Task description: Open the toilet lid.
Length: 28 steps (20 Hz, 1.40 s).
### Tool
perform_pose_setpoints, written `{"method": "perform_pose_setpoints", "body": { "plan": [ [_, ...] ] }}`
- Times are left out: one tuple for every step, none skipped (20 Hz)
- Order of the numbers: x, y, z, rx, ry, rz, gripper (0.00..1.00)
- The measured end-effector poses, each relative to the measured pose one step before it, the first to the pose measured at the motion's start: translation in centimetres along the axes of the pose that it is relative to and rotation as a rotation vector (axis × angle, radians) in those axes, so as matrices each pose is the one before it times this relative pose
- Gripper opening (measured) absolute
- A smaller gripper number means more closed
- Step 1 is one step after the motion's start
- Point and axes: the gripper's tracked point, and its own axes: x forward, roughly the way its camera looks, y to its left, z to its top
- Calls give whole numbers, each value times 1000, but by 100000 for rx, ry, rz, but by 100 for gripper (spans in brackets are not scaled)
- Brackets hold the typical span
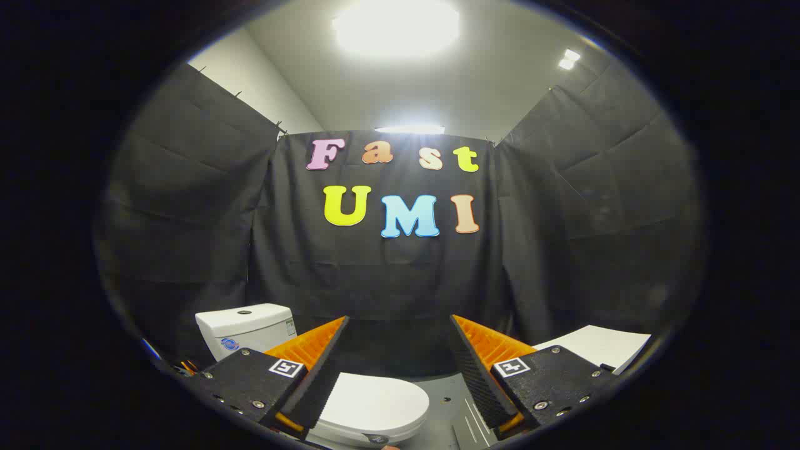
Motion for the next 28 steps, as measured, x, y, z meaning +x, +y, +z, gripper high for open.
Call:
{"method": "perform_pose_setpoints", "body": {
  "plan": [
    [15,49,-236,-252,432,106,94],
    [41,3,-284,-231,707,143,94],
    [42,20,-207,-237,573,-71,94],
    [10,-30,-40,-297,365,6,95],
    [84,12,-83,-277,131,19,94],
    [25,-122,134,-226,-39,-99,94],
    [6,-24,-35,-61,-24,64,94],
    [45,-65,4,104,111,-58,94],
    [55,-68,-136,90,140,-6,94],
    [66,-124,-58,-7,219,-277,95],
    [0,-129,-140,118,192,-271,95],
    [63,-11,-117,352,299,-59,95],
    [21,-7,-120,360,200,31,95],
    [140,37,-69,187,-65,57,95],
    [-10,-13,-40,-38,-169,5,95],
    [30,15,-36,-199,-389,133,95],
    [52,43,-316,515,-347,-72,95],
    [-68,137,-358,1535,-198,-183,95],
    [-7,249,-558,1589,107,377,95],
    [-40,395,-826,1317,576,430,95],
    [19,117,-797,389,683,122,95],
    [119,206,-617,-286,397,229,95],
    [195,97,-622,-312,482,115,95],
    [270,96,-718,179,1027,200,95],
    [282,198,-936,370,1160,323,95],
    [333,177,-835,230,1341,468,94],
    [320,39,-1109,60,1668,186,94],
    [215,-76,-1045,96,1683,-111,95]
  ]
}}
